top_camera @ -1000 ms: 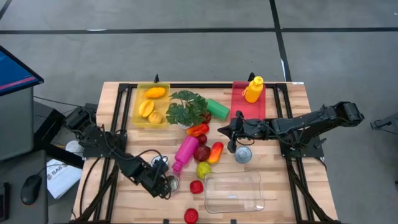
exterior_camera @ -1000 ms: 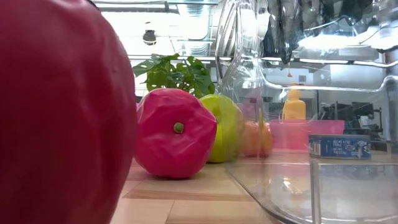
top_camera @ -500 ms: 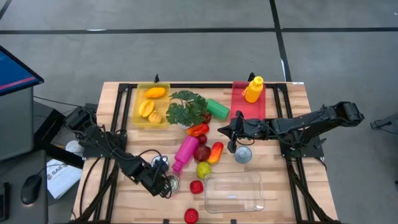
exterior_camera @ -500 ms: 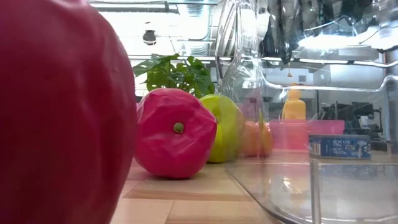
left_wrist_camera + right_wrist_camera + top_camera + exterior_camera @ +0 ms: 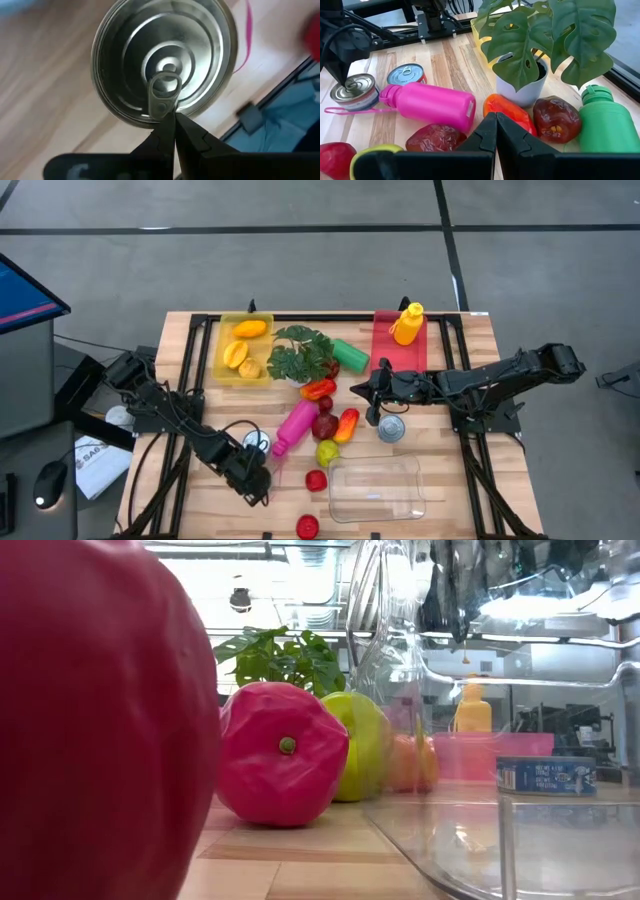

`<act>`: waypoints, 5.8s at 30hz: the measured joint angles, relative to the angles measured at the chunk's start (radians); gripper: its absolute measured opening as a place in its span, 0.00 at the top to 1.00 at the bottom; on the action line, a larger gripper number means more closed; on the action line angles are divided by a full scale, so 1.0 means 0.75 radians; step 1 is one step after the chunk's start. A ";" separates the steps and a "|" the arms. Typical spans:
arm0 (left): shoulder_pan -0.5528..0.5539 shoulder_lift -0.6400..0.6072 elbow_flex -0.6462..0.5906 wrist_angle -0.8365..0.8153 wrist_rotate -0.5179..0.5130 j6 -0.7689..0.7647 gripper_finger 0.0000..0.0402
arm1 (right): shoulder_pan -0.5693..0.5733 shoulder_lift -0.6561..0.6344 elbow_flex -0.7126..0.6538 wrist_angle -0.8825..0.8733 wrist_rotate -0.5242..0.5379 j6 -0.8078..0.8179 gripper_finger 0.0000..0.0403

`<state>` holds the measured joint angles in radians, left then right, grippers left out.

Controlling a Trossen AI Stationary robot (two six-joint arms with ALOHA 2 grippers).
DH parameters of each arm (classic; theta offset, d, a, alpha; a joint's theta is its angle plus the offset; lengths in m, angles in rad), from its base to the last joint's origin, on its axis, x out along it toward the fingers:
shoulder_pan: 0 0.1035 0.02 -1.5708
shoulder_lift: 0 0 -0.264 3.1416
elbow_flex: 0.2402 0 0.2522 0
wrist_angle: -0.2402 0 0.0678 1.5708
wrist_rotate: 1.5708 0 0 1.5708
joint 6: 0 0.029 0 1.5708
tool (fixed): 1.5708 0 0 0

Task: Pick & Place Food Item
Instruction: Adjust the blue pink tuna can, then put the pink water bottle into the pink bin

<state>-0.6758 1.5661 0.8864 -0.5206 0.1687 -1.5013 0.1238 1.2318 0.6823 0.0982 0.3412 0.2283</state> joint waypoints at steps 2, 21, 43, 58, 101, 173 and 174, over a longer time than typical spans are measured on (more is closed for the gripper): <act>0.000 0.000 0.000 -0.020 0.054 0.000 1.00 | 0.000 0.000 0.000 0.000 0.000 0.000 1.00; 0.007 -0.250 0.000 -0.091 -0.513 0.004 1.00 | 0.000 0.000 0.000 -0.001 0.000 0.001 1.00; 0.119 -0.067 0.000 -0.049 -0.471 0.081 0.66 | 0.001 0.000 0.000 -0.003 -0.001 0.002 1.00; 0.135 -0.020 0.000 0.019 -0.495 0.071 0.46 | 0.001 0.000 0.000 -0.008 -0.004 0.002 1.00; 0.153 0.062 0.001 0.066 -0.504 0.076 0.79 | 0.001 0.000 0.000 -0.012 -0.003 0.001 1.00; 0.153 0.061 0.000 0.132 -0.539 0.076 0.77 | 0.048 0.000 0.000 -0.010 0.000 -0.003 1.00; 0.153 0.061 0.001 0.132 -0.542 0.076 0.77 | 0.043 0.000 0.000 -0.010 0.000 -0.002 1.00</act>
<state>-0.5613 1.6119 0.8867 -0.4216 -0.2377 -1.4447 0.1557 1.2320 0.6823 0.0906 0.3415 0.2266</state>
